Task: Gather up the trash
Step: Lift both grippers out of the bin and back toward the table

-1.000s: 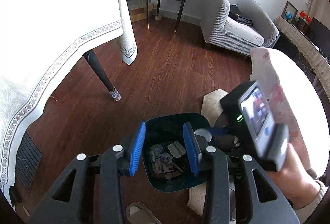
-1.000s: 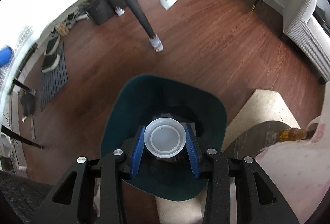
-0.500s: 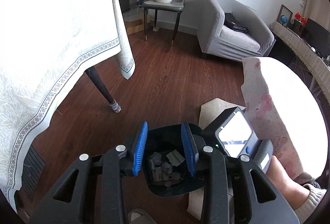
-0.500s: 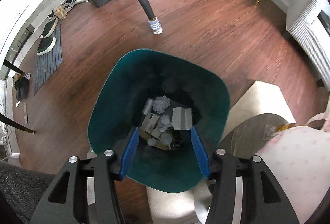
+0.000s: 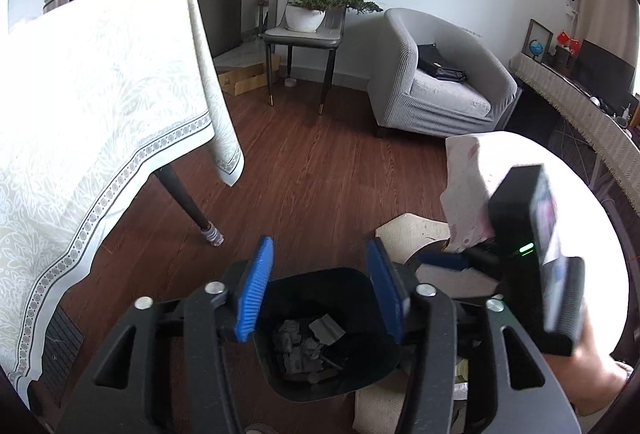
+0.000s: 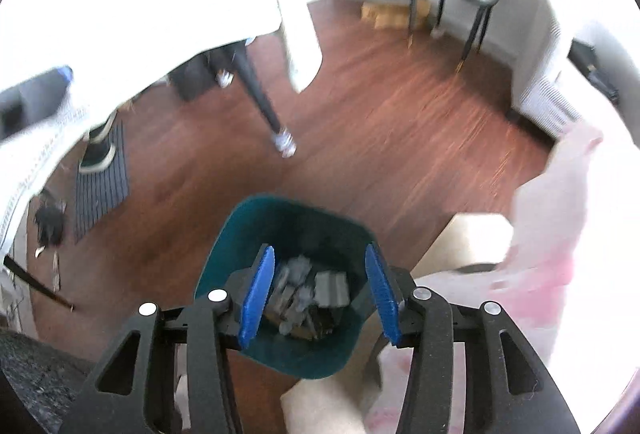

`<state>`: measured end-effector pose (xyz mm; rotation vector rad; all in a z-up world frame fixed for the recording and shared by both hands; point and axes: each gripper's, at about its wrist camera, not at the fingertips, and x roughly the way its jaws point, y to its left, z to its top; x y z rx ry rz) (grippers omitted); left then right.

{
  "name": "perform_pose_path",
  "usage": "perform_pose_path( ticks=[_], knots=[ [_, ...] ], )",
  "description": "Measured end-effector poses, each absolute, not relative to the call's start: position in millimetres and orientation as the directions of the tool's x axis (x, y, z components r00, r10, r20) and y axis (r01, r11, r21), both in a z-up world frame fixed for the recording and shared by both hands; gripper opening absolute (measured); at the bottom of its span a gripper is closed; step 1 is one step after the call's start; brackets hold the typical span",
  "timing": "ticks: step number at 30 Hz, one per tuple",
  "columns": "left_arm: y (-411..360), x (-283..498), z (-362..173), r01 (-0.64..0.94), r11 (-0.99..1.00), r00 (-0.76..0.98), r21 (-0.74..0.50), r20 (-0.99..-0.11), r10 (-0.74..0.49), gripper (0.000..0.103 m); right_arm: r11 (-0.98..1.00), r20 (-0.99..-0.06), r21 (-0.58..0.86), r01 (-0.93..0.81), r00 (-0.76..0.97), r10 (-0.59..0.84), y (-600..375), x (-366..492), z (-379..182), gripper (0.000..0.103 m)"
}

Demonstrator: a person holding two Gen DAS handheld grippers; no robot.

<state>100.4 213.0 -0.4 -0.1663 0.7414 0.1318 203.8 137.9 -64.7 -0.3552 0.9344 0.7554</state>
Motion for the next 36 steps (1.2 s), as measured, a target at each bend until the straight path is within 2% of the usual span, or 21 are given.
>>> perform_pose_path(
  ticks=[2,7,9,13,16,20,22,23,24,36],
  knots=[
    [206.1,101.6,4.0,-0.162,0.982,0.745,-0.099,-0.664,0.056,0.068,0.709,-0.806,0.04,-0.704,0.396,0.439,125.8,205.8,-52.2,0.047],
    [192.0,101.7,14.8,-0.154,0.986,0.79,-0.067,-0.607,0.082,0.083,0.744,-0.77,0.023,-0.668,0.463,0.439,97.6,208.7,-30.1,0.047],
    [188.6,100.7,18.7,-0.158,0.984,0.809,-0.079,-0.581,0.083,0.093,0.759,-0.756,0.019,-0.651,0.487,0.436,84.7,208.9,-21.6,0.047],
    [180.4,103.7,20.1,-0.182,0.982,0.807,-0.056,-0.58,0.117,0.095,0.78,-0.732,0.002,-0.626,0.53,0.428,59.4,206.0,-8.0,0.047],
    [181.2,105.5,20.0,-0.188,0.979,0.804,-0.084,-0.586,0.104,0.096,0.804,-0.713,0.016,-0.594,0.557,0.426,37.7,202.6,-1.5,0.047],
    [177.7,105.7,21.0,-0.251,0.963,0.791,-0.098,-0.594,0.146,0.097,0.85,-0.67,0.013,-0.526,0.627,0.398,-5.5,195.1,8.9,0.047],
    [171.3,103.0,19.8,-0.25,0.963,0.79,-0.098,-0.597,0.144,0.097,0.865,-0.665,0.022,-0.501,0.639,0.387,-22.5,190.6,12.1,0.055],
    [166.9,100.8,18.6,-0.246,0.965,0.787,-0.09,-0.6,0.145,0.097,0.873,-0.66,0.034,-0.486,0.645,0.385,-33.2,188.7,13.9,0.066],
    [164.5,98.1,18.2,-0.249,0.965,0.786,-0.078,-0.599,0.154,0.097,0.879,-0.653,0.042,-0.475,0.653,0.384,-42.0,185.7,16.1,0.072],
    [130.1,40.9,27.4,-0.229,0.973,0.816,-0.007,-0.546,0.188,0.1,0.923,-0.629,0.021,-0.384,0.713,0.311,-118.7,134.2,37.6,0.094]
  ],
)
